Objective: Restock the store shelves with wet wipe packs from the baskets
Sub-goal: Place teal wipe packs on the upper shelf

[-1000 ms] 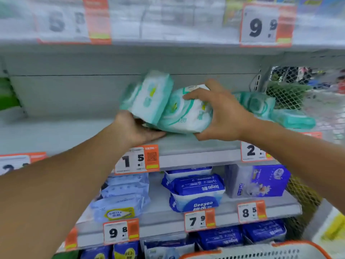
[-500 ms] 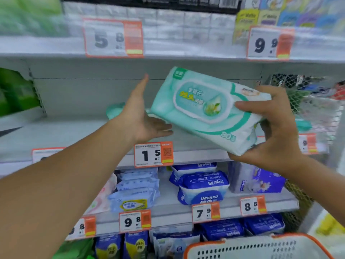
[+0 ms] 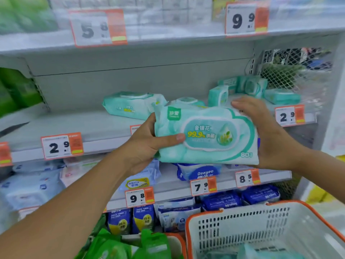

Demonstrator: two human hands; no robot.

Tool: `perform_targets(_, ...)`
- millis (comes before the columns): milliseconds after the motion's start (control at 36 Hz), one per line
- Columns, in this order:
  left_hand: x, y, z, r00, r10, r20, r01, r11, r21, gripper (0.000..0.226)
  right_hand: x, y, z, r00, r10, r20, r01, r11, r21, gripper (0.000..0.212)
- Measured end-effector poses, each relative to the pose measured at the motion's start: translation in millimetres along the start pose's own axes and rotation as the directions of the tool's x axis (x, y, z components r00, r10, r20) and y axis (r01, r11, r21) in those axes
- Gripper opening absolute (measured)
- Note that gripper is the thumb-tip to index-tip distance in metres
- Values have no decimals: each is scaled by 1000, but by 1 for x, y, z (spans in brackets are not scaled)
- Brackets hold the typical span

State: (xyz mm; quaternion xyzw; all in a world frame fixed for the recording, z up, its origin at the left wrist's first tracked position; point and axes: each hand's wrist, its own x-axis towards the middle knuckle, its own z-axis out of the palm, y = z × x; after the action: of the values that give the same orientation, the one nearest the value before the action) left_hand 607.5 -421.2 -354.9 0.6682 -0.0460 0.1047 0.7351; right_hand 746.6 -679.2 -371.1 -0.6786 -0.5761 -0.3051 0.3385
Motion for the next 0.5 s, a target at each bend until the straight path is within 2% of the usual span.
perform_targets(83,-2,-9,9,993,-118,10,118,993,13,64,-20,-1,-11,984,69,166,-69,998,-9,103)
perform_targets(139,-5,-22,17,970,-240,29,238,969,63,56,-40,7,-16,922,181,342,-197,980,13,111)
perform_targets(222,-15,-65,31,861,-507,52,499,859,113,60,-79,8,-16,717,324,617,-488,865,114,115)
perform_targets(333,-43,-154,66,719,-695,33,694,719,20,40,-151,15,-3,414,385,825,-695,719,13,113)
perform_targets(417,-62,-212,92,609,-793,29,793,607,-55,34,-204,27,9,192,430,882,-728,665,-166,123)
perform_targets(444,-67,-228,95,584,-811,37,812,582,-49,39,-219,30,12,110,448,887,-707,662,-247,127)
perform_targets(500,-70,-251,98,544,-838,52,838,545,17,66,-236,33,21,-56,489,871,-581,693,-427,131)
